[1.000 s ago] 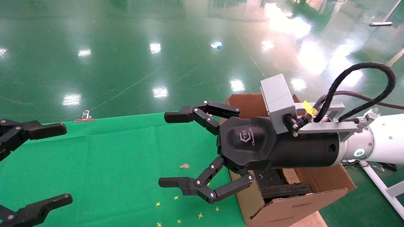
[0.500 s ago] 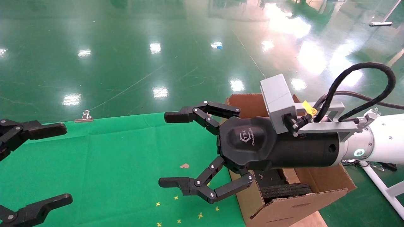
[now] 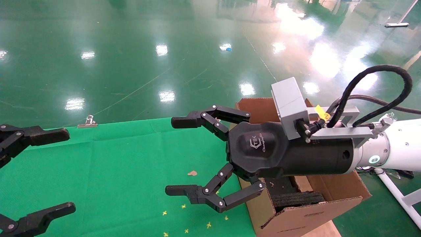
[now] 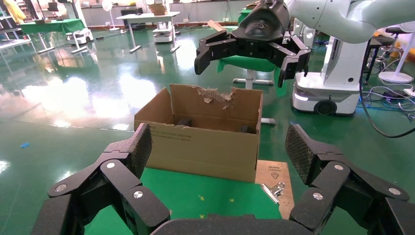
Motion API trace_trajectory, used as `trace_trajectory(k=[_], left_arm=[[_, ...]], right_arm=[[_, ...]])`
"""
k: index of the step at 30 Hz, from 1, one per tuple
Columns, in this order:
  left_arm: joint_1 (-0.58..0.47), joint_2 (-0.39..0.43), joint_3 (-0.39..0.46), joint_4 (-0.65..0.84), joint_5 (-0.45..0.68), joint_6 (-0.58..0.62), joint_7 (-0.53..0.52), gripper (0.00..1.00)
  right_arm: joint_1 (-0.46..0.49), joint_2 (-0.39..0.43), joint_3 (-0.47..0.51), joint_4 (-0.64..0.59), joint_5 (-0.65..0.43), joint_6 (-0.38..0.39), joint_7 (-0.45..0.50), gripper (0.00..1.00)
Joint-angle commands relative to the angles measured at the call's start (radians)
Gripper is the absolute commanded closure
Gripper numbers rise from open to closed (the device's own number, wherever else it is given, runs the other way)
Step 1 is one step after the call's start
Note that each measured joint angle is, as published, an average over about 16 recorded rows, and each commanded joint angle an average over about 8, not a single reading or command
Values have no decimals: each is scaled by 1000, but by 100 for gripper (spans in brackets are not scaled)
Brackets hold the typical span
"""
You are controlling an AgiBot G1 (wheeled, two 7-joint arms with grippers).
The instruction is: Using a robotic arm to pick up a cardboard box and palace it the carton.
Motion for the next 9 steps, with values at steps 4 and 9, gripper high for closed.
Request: trace_trajectory(k=[4, 9], left_arm=[[0, 0, 0, 0, 0, 0, 0, 0], [0, 0, 0, 0, 0, 0, 0, 0]], right_arm=[[0, 0, 0, 0, 0, 0, 0, 0], [0, 0, 0, 0, 0, 0, 0, 0]])
